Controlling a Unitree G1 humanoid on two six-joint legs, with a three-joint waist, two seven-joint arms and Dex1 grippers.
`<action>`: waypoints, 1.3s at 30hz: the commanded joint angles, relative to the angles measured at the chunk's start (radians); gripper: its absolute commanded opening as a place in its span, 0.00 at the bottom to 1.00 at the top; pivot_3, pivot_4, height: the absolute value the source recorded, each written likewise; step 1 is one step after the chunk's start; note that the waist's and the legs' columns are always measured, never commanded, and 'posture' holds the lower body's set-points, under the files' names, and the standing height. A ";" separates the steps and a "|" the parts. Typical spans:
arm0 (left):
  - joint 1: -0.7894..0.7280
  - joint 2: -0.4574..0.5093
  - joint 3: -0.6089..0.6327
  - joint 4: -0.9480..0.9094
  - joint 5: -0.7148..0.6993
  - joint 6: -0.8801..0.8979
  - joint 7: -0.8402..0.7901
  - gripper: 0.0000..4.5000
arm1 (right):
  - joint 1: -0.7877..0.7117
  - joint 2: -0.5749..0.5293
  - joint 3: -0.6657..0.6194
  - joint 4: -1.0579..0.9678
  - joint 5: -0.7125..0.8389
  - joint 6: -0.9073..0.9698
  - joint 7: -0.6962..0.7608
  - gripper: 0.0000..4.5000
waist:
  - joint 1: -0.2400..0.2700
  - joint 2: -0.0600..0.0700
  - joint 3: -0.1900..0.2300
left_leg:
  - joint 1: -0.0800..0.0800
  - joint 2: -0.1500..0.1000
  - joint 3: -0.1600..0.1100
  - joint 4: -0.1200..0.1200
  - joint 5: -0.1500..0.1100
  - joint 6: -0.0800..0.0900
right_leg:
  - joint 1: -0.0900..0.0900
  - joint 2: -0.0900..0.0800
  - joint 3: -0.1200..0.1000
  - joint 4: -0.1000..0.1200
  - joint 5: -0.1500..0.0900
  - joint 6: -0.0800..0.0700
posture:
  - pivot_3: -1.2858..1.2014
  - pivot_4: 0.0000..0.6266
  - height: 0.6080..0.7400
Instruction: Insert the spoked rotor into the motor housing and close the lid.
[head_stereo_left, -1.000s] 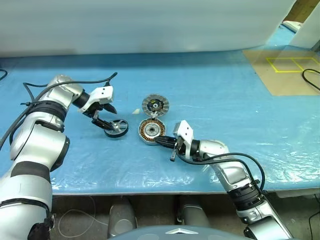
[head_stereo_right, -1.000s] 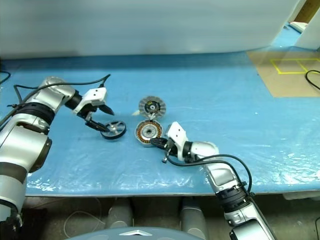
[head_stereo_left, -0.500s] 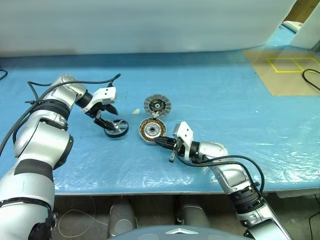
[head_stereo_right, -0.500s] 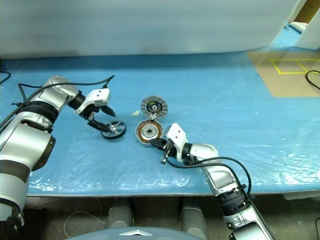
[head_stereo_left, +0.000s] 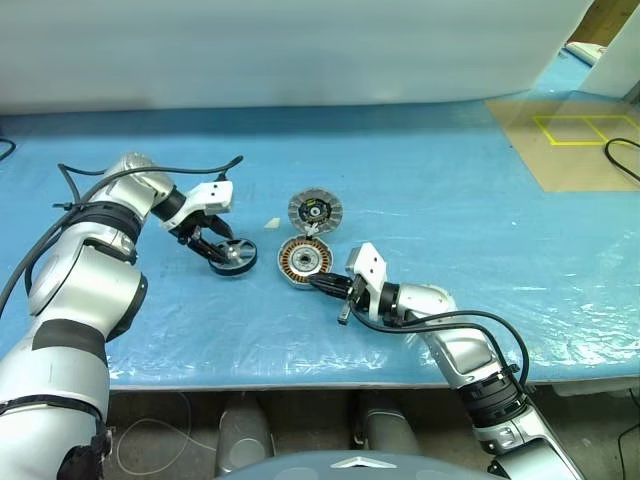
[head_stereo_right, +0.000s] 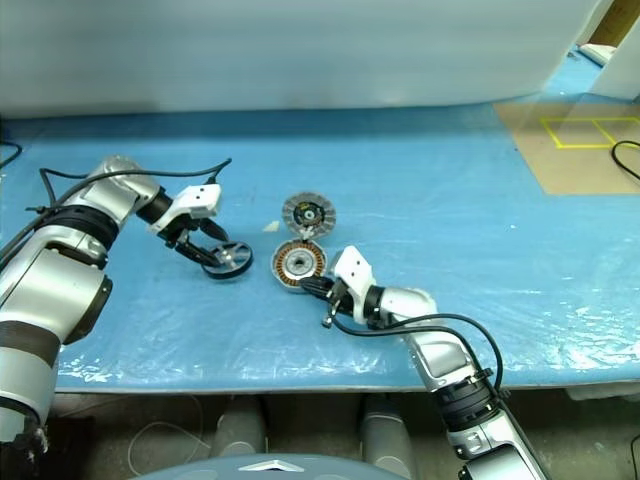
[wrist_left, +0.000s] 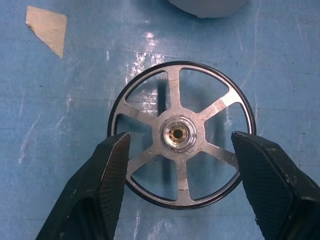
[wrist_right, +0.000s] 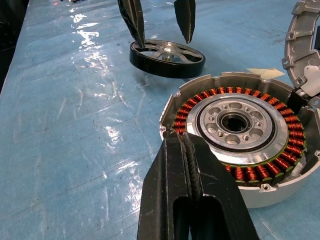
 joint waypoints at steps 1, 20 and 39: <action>0.005 0.004 -0.001 -0.014 -0.018 0.006 -0.005 0.76 | 0.010 -0.004 0.006 -0.018 -0.003 0.008 -0.007 0.00 | 0.000 0.000 0.000 | 0.000 0.000 0.000 0.000 0.000 0.000 | 0.000 0.000 0.000 0.000 0.000 0.000 | 0.52 0.24 1.00; 0.013 -0.020 0.039 -0.006 -0.002 0.016 -0.005 0.57 | 0.010 -0.010 0.008 -0.014 -0.010 0.003 -0.010 0.00 | 0.000 0.000 0.000 | 0.000 0.000 0.000 0.000 0.000 0.000 | 0.001 0.000 0.000 -0.001 0.000 0.000 | 0.52 0.24 1.00; 0.011 0.062 0.078 -0.149 -0.202 0.010 -0.005 0.31 | 0.002 -0.021 -0.008 -0.014 -0.003 0.003 -0.004 0.00 | 0.001 0.000 0.000 | 0.001 0.000 0.000 -0.002 0.000 0.000 | 0.003 0.000 0.000 -0.005 0.000 0.000 | 0.52 0.24 1.00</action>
